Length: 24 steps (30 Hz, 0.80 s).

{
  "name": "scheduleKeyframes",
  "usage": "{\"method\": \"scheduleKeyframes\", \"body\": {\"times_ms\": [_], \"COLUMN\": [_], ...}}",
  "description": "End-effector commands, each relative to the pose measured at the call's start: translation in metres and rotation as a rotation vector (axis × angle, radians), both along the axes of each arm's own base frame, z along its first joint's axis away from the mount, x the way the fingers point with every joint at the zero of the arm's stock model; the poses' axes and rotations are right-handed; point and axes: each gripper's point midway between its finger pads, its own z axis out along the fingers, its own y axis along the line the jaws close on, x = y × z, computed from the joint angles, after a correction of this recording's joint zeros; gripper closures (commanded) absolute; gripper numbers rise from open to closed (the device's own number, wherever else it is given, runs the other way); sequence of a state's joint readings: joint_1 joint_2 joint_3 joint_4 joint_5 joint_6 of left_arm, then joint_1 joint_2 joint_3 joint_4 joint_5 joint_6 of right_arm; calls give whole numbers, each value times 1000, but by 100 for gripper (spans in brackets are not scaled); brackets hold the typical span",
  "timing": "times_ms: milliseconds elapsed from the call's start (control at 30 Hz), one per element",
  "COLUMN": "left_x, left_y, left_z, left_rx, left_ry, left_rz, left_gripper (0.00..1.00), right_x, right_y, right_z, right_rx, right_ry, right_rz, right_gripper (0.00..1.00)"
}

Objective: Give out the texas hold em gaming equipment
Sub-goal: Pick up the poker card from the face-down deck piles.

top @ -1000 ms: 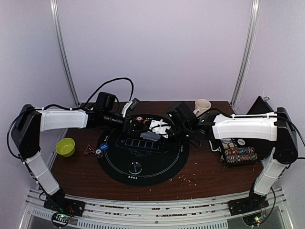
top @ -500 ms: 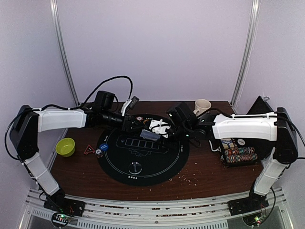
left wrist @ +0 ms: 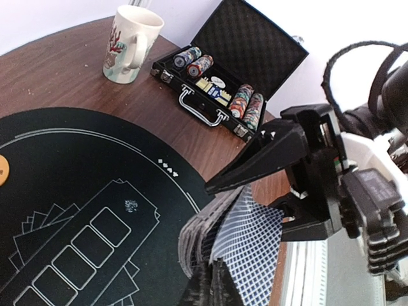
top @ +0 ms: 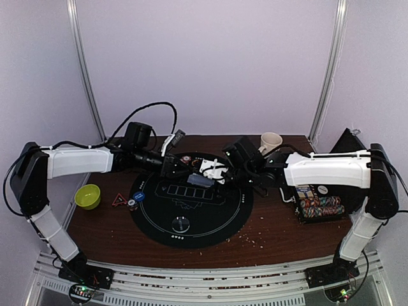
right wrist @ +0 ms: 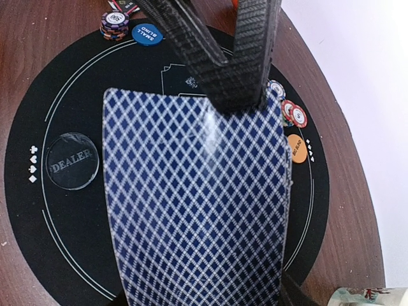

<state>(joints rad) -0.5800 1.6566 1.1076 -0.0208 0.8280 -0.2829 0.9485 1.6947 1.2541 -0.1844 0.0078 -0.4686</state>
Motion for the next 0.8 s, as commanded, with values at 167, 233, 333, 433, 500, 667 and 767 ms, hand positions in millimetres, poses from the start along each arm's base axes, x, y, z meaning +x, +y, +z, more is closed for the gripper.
{"method": "scheduleKeyframes", "body": {"times_ms": [167, 233, 333, 433, 500, 667, 767], "left_x": [-9, -6, -3, -2, -1, 3, 4], "left_y": [3, 6, 10, 11, 12, 11, 9], "left_z": [23, 24, 21, 14, 9, 1, 0], "left_rx": [-42, -42, -41, -31, -19, -11, -20], "left_ry": [-51, -44, -40, -33, -28, -28, -18], "left_rz": [-19, -7, 4, 3, 7, 9, 5], "left_gripper": [100, 100, 100, 100, 100, 99, 86], "right_x": [3, 4, 4, 4, 5, 4, 4], "right_y": [-7, -9, -11, -11, -11, -9, -8], "right_z": [13, 14, 14, 13, 14, 15, 18], "right_rx": [11, 9, 11, 11, 9, 15, 23], "right_ry": [-50, -55, -56, -56, -58, -58, -59], "right_rz": [-32, -39, -41, -40, -43, -34, -30], "right_gripper": [51, 51, 51, 51, 51, 51, 51]}}
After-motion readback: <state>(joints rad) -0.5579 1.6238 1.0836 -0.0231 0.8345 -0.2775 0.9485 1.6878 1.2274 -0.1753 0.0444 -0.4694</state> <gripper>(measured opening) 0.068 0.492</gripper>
